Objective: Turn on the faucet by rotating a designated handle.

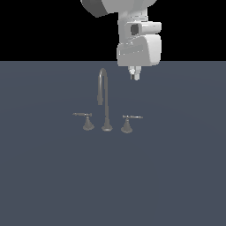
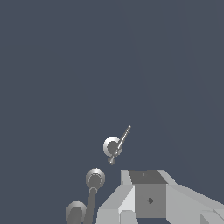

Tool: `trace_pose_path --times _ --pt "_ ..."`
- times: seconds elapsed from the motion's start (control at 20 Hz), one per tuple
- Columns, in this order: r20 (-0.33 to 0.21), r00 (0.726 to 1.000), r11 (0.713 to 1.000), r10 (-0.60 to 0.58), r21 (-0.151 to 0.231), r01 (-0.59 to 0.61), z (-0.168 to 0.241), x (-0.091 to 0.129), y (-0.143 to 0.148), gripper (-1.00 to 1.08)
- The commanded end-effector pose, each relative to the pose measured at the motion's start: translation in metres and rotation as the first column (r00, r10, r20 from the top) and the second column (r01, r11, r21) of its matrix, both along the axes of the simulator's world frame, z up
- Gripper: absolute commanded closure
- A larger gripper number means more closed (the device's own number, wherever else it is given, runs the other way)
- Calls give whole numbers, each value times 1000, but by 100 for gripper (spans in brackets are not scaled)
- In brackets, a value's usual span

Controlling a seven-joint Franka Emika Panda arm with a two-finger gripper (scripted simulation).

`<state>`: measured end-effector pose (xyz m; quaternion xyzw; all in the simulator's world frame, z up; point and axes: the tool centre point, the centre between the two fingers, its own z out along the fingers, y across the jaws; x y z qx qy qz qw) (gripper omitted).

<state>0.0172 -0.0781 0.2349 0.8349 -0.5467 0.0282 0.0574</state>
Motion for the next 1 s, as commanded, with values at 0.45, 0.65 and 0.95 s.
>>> trace_pose_path --times 0.45,0.65,0.95 --pt "23 959 958 -282 58 281 -93 25 -17 108" --pt "24 930 928 -367 83 364 -122 29 -21 108" --pt "20 890 886 -455 110 450 -153 32 -24 108"
